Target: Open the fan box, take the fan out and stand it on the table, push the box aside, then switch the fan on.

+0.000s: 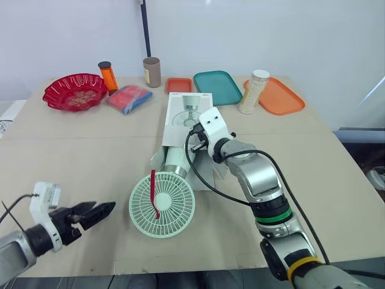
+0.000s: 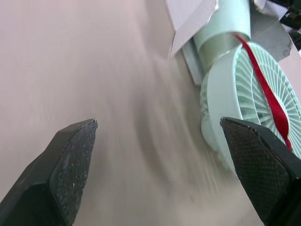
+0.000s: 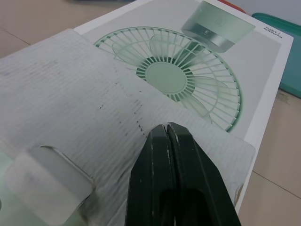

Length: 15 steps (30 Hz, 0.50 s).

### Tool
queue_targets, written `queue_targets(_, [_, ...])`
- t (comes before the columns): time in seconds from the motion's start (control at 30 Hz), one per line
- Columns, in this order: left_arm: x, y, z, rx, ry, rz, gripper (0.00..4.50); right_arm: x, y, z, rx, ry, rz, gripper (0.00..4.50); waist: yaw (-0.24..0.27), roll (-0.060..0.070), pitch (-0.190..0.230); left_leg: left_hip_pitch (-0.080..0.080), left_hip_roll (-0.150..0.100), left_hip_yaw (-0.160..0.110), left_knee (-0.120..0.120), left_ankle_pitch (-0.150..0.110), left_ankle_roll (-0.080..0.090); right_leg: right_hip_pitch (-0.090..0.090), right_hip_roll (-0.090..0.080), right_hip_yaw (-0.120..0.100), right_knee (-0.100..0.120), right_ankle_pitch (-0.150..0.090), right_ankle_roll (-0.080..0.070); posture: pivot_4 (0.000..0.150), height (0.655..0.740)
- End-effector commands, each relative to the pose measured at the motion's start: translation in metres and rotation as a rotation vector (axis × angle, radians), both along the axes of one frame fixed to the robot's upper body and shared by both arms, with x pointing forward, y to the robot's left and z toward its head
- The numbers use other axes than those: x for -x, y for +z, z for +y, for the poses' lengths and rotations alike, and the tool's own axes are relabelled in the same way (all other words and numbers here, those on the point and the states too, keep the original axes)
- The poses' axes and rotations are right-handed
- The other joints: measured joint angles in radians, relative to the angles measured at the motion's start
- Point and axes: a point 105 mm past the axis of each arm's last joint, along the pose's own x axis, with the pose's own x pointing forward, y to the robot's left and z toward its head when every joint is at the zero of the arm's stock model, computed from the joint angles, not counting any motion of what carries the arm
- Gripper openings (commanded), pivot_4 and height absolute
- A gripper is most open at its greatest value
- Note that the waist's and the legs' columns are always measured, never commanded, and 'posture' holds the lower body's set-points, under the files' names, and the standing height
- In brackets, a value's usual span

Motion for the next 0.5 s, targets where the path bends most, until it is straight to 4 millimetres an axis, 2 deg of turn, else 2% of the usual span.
queue_targets(0.03, [-0.007, 0.000, -0.004, -0.154, -0.072, -0.116, 4.47, -0.004, -0.012, -0.008, 0.012, -0.046, 0.036, 0.00, 0.001, -0.001, 0.000, 0.000, 0.000, 0.000, -0.001, 0.001, -0.001, -0.001, 0.000, 0.000, 0.000, 0.000, 0.000, 0.150, 0.7400])
queue_targets(0.13, [-0.005, 0.000, -0.016, -0.266, -0.187, -0.184, 4.47, -0.004, -0.007, -0.010, 0.020, -0.048, 0.012, 0.00, 0.001, -0.002, 0.000, -0.001, 0.000, 0.000, -0.003, 0.001, -0.002, -0.002, 0.000, 0.000, 0.000, 0.000, 0.000, 0.150, 0.7400])
queue_targets(0.2, [-0.004, -0.002, -0.020, -0.355, -0.269, -0.238, 4.47, -0.003, 0.006, -0.009, 0.020, -0.030, -0.029, 0.00, 0.001, -0.001, 0.001, -0.001, 0.000, 0.000, -0.003, 0.001, -0.002, -0.003, 0.000, 0.000, 0.000, 0.000, 0.000, 0.150, 0.7400])
queue_targets(0.27, [-0.004, -0.007, -0.021, -0.432, -0.344, -0.274, 4.47, -0.002, 0.023, -0.009, 0.003, -0.012, -0.066, 0.00, 0.002, -0.001, 0.002, -0.001, 0.000, 0.000, -0.003, 0.001, -0.002, -0.003, 0.000, 0.000, 0.000, 0.000, 0.000, 0.150, 0.7400])
queue_targets(0.37, [-0.011, -0.011, -0.015, -0.499, -0.387, -0.320, 4.47, 0.010, 0.059, -0.005, -0.054, 0.065, -0.117, 0.00, 0.004, 0.004, 0.007, -0.003, 0.000, 0.001, -0.003, 0.003, -0.001, -0.005, 0.000, 0.001, 0.000, 0.001, 0.000, 0.150, 0.7400])
queue_targets(0.4, [-0.014, -0.012, -0.014, -0.519, -0.398, -0.339, 4.50, 0.015, 0.066, -0.003, -0.075, 0.091, -0.111, 0.26, 0.004, 0.004, 0.007, -0.009, 0.000, 0.001, -0.004, 0.005, 0.001, -0.012, 0.000, 0.001, 0.001, 0.003, 0.000, 0.150, 0.7400])
queue_targets(0.5, [-0.014, -0.013, -0.014, -0.544, -0.445, -0.365, 4.50, 0.026, 0.075, -0.004, -0.082, 0.140, -0.105, 1.06, 0.004, 0.004, 0.007, -0.015, 0.000, 0.001, -0.004, 0.006, 0.001, -0.018, 0.000, 0.000, 0.003, 0.004, 0.000, 0.150, 0.7400])
